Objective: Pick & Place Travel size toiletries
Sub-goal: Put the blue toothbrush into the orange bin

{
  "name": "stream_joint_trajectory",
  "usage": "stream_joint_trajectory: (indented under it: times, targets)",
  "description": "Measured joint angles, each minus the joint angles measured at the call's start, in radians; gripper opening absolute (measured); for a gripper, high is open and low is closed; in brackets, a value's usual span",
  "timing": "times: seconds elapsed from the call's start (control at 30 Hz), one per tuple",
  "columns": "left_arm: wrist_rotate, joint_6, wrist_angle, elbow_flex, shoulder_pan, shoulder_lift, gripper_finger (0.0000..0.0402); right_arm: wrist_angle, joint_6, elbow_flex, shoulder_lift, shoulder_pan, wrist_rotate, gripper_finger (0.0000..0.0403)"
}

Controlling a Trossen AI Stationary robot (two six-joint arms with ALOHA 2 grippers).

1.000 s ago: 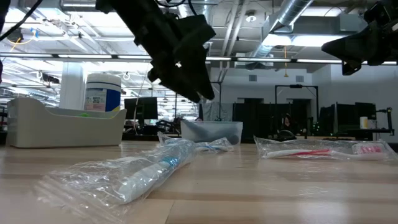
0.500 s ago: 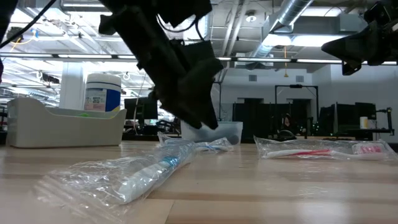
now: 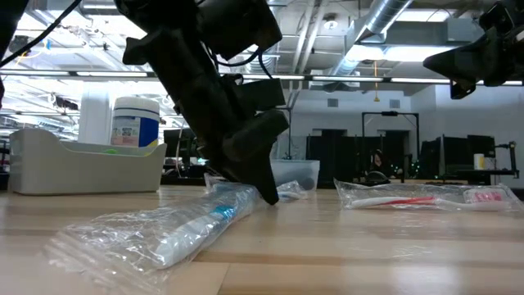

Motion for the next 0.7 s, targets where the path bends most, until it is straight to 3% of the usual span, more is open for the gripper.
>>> stream_joint_trajectory:
  times: [0.27,0.7]
  targets:
    - [0.071,0.003,-0.002,0.0,0.014,-0.005,0.0029,0.0,0.0,0.0,0.0,0.0,0.0,0.0]
    - [0.108,0.037,-0.015,-0.008,0.058,-0.067,0.001,0.0,0.0,0.0,0.0,0.0,0.0,0.0]
